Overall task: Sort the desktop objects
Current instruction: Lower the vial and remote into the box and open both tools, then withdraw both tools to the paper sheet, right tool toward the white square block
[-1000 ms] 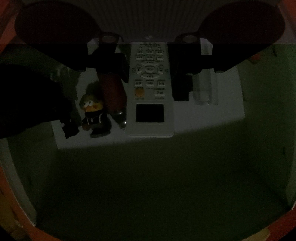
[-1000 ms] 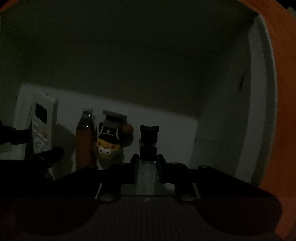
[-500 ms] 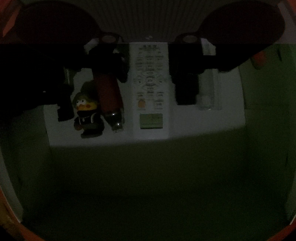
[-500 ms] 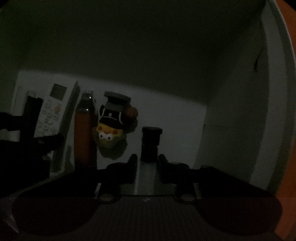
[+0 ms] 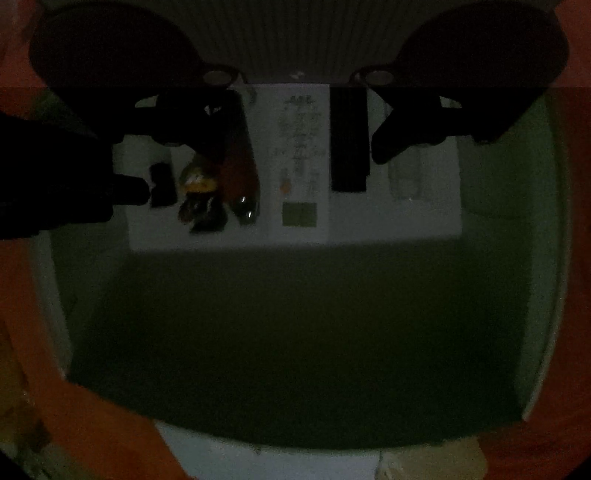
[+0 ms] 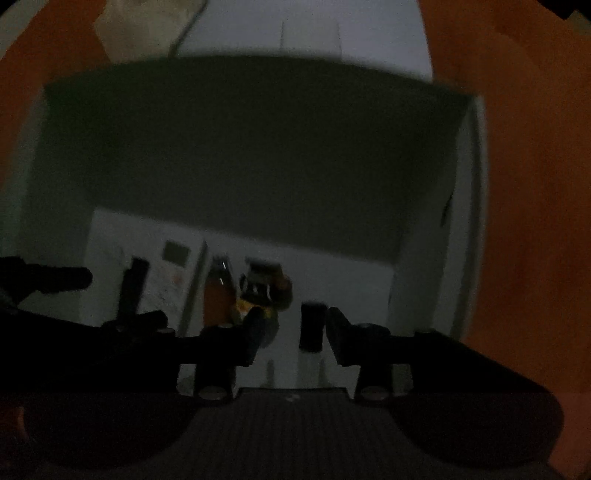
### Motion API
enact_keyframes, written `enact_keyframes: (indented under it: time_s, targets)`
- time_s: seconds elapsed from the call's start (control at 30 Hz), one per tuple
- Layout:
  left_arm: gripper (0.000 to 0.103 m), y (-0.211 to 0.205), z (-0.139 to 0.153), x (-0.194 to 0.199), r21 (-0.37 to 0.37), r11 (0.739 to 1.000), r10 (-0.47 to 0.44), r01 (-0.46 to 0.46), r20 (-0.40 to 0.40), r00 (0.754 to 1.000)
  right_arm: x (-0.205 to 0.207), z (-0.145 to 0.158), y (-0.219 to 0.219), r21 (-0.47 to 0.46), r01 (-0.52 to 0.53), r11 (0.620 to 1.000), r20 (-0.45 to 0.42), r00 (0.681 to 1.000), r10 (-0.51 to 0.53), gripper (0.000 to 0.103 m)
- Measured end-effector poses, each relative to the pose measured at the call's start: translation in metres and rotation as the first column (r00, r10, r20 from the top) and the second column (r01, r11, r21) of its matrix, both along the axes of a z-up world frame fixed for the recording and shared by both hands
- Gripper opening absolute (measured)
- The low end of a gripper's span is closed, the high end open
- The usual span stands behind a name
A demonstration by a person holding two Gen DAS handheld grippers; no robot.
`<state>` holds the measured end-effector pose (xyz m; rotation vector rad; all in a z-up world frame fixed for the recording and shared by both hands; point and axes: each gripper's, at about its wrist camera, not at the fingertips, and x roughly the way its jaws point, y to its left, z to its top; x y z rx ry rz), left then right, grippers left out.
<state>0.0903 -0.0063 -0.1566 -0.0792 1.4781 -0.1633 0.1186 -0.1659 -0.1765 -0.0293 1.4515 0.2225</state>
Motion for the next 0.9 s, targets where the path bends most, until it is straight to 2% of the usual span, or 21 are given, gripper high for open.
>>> enact_keyframes:
  time_s: [0.1, 0.2, 0.33, 0.47, 0.63, 0.9]
  targets:
    - [0.094, 0.001, 0.007, 0.020, -0.021, 0.999, 0.032, -0.031, 0.044, 0.999, 0.014, 0.023, 0.000, 0.030, 0.020, 0.999, 0.045, 0.999, -0.021, 0.049]
    - [0.094, 0.009, 0.029, 0.033, -0.044, 0.997, 0.070, -0.067, 0.095, 0.993, 0.021, 0.040, -0.001, 0.059, 0.039, 0.998, 0.091, 0.995, -0.045, 0.055]
    - [0.094, 0.020, 0.054, 0.050, -0.079, 0.991, 0.116, -0.106, 0.146, 0.982, 0.034, 0.078, -0.009, 0.090, 0.048, 0.995, 0.140, 0.988, -0.060, 0.055]
    - [0.094, 0.025, 0.073, 0.068, -0.087, 0.988, 0.146, -0.131, 0.195, 0.970, 0.049, 0.098, -0.014, 0.097, 0.065, 0.993, 0.169, 0.982, -0.081, 0.056]
    - [0.094, 0.029, 0.083, 0.087, -0.112, 0.982, 0.176, -0.155, 0.217, 0.960, 0.068, 0.114, -0.022, 0.112, 0.100, 0.989, 0.187, 0.975, -0.120, 0.056]
    - [0.094, 0.034, 0.096, 0.116, -0.143, 0.978, 0.188, -0.154, 0.259, 0.947, 0.102, 0.151, -0.030, 0.148, 0.097, 0.984, 0.275, 0.952, -0.135, 0.058]
